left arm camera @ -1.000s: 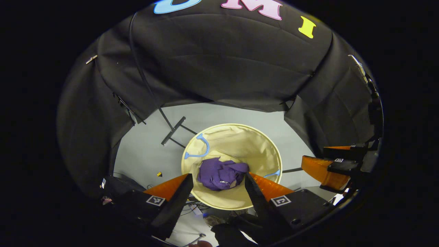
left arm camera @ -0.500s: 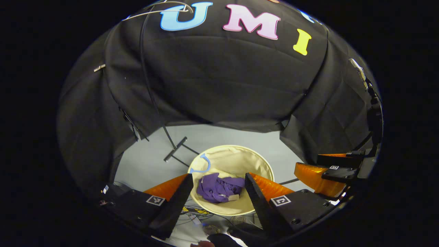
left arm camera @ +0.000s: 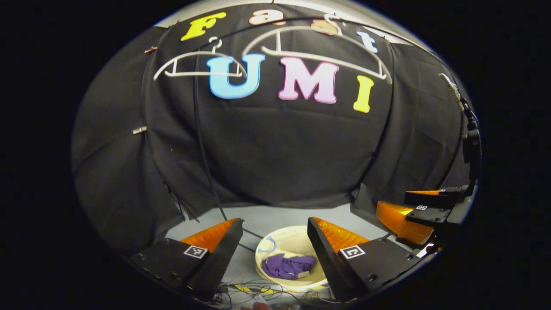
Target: Grasp the clothes on the hanger with both hands and then place them into the laundry hamper below.
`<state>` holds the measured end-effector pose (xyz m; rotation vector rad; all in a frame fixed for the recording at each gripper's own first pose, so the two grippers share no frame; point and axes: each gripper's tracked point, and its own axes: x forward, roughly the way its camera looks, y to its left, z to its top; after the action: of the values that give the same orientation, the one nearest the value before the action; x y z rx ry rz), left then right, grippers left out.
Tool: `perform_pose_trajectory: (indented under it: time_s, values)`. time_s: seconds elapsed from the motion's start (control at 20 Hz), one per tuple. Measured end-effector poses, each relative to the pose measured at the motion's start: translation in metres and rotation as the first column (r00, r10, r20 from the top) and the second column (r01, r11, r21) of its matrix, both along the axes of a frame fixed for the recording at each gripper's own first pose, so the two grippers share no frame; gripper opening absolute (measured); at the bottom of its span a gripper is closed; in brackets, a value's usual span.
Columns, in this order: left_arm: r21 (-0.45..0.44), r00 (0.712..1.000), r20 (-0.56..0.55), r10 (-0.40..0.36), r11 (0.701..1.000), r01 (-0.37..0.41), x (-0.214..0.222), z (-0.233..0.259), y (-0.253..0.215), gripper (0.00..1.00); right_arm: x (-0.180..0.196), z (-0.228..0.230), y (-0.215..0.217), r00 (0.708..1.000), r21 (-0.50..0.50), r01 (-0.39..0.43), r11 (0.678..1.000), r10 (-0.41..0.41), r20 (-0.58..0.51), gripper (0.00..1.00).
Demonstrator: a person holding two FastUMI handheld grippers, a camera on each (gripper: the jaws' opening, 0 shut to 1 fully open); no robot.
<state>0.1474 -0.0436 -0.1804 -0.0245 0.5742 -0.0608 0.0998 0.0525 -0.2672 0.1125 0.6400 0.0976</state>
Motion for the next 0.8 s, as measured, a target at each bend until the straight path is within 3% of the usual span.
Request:
perform_pose_trajectory:
  time_s: [0.35, 0.55, 0.65, 0.8]
  values:
    - [0.009, 0.982, 0.189, -0.018, 1.000, 0.017, -0.020, 0.114, 0.022, 0.95, -0.005, 0.113, 0.004, 0.983, 0.060, 0.067, 0.996, -0.076, 0.170, 0.99]
    - [0.017, 0.962, 0.272, -0.035, 0.999, 0.031, -0.036, 0.161, 0.024, 0.95, -0.014, 0.167, 0.005, 0.955, 0.030, 0.067, 0.997, -0.073, 0.288, 0.98]
    - [0.030, 0.948, 0.316, -0.045, 0.999, 0.038, -0.044, 0.186, 0.022, 0.92, -0.021, 0.187, 0.007, 0.945, 0.024, 0.060, 0.998, -0.064, 0.322, 0.99]
    - [0.027, 0.932, 0.360, -0.048, 0.999, 0.041, -0.058, 0.213, 0.020, 0.95, -0.028, 0.213, 0.003, 0.933, 0.031, 0.053, 0.998, -0.061, 0.354, 0.98]
